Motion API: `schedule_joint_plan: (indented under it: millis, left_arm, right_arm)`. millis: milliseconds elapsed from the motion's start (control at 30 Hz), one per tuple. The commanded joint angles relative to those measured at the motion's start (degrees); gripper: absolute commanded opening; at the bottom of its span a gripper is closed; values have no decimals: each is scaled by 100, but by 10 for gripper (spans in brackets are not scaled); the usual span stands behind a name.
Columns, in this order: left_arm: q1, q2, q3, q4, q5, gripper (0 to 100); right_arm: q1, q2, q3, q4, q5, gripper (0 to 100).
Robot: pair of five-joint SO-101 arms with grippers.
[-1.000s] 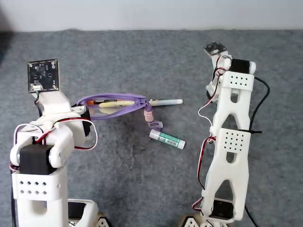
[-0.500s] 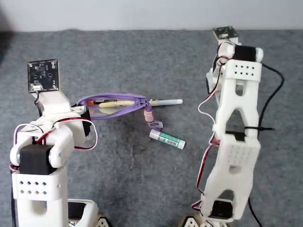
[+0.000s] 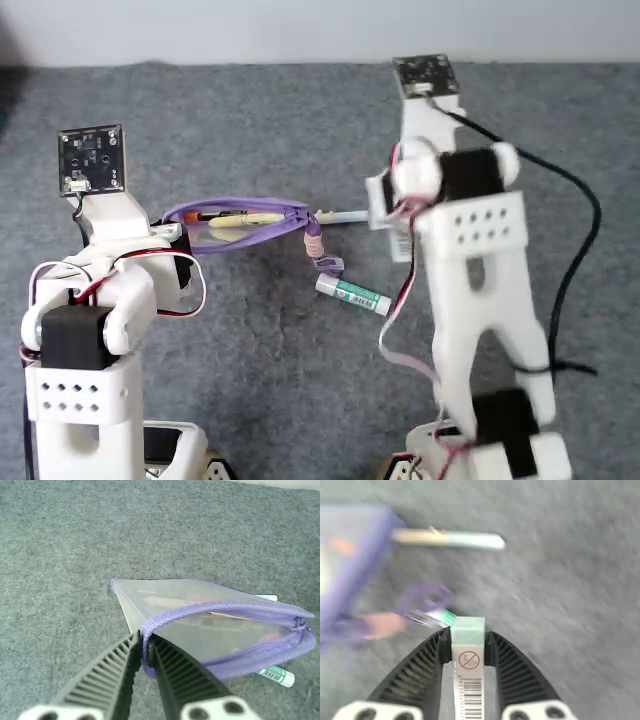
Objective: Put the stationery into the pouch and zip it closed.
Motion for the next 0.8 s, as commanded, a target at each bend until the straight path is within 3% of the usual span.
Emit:
schedule_joint_plan:
  millis: [0,300,533,767]
  left_arm:
    - [9,-44,-84,-53,70,11]
    - [9,-44,-84,-53,70,11]
    - [9,-44,-84,-53,70,11]
    - [9,-44,-84,-53,70,11]
  right_arm:
    - [-611,-796,378,-936,-756,8]
    - [-1930,-1824,2013,-3565,-1934,8]
    - [-2360,-2167,3481,-5895,-1934,8]
    - [-2668,-2114,3631,-6800,-1925,8]
